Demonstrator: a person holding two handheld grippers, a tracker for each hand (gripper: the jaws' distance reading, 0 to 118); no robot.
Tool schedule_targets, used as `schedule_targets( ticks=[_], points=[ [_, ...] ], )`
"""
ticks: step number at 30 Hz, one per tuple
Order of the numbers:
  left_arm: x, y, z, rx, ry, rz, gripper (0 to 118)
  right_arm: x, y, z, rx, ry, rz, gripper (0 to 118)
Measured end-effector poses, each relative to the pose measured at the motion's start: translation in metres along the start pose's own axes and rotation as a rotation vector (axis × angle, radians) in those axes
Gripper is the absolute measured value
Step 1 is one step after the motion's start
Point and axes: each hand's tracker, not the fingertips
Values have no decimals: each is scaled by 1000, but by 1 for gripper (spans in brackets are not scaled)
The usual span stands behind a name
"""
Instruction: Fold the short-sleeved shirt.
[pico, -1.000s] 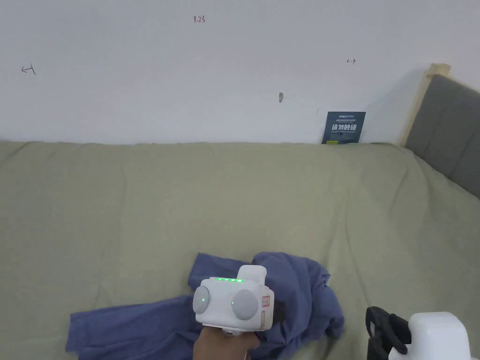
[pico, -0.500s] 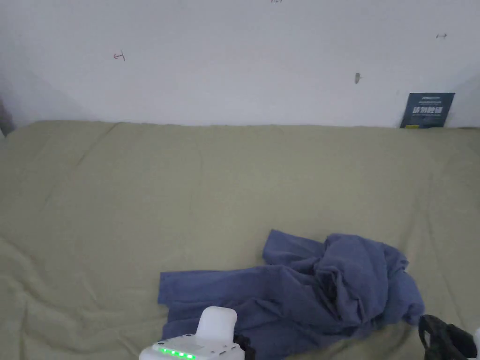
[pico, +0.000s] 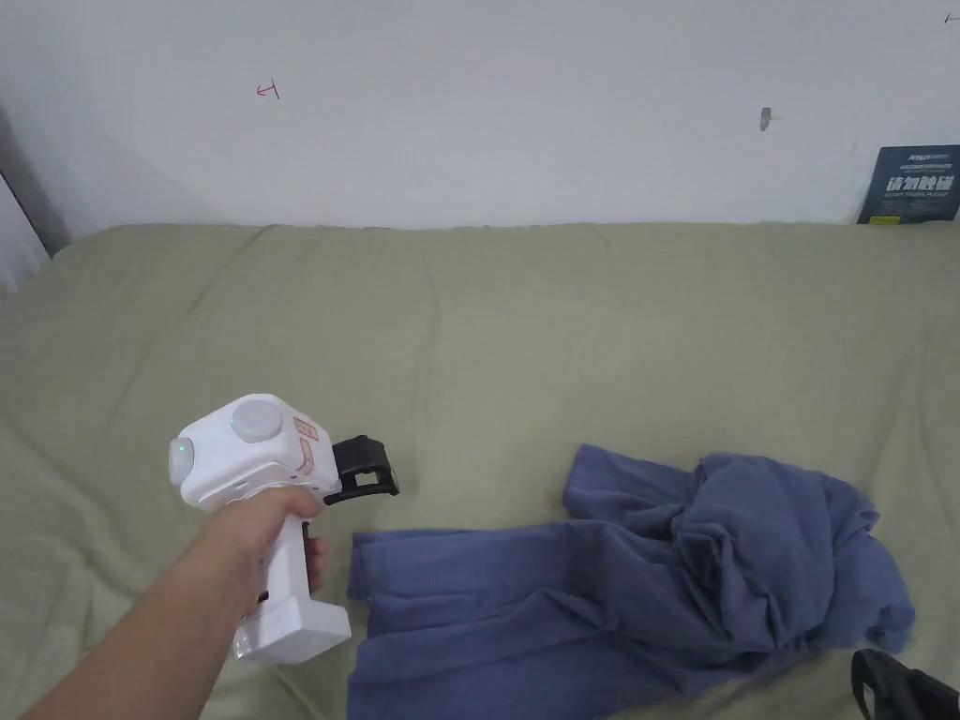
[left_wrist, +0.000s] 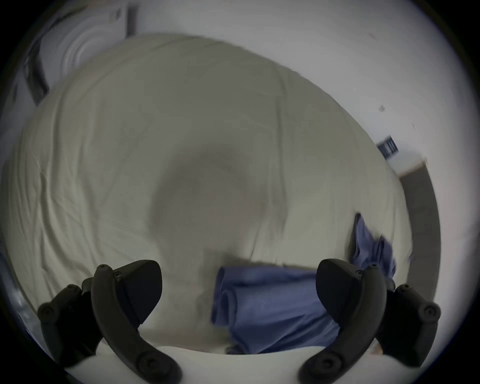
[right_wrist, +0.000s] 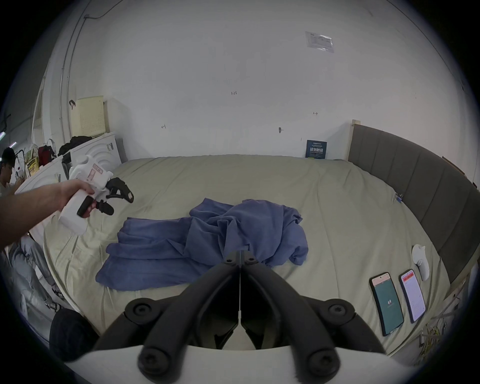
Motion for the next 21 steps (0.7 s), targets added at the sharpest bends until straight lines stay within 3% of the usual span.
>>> schedule_targets(
  ticks=[3,7,21],
  points=[
    [0,2,-18,-130,-87,53,118,6,-3,-1,-14,-11,-10,1],
    [13,-28,-19,-121,38,-28,114,13,-5,-1,-18,-24,-25,1],
    [39,-38,-12,-164,99,-141,78,17,-9,4,-14,-25,-41,1]
  ],
)
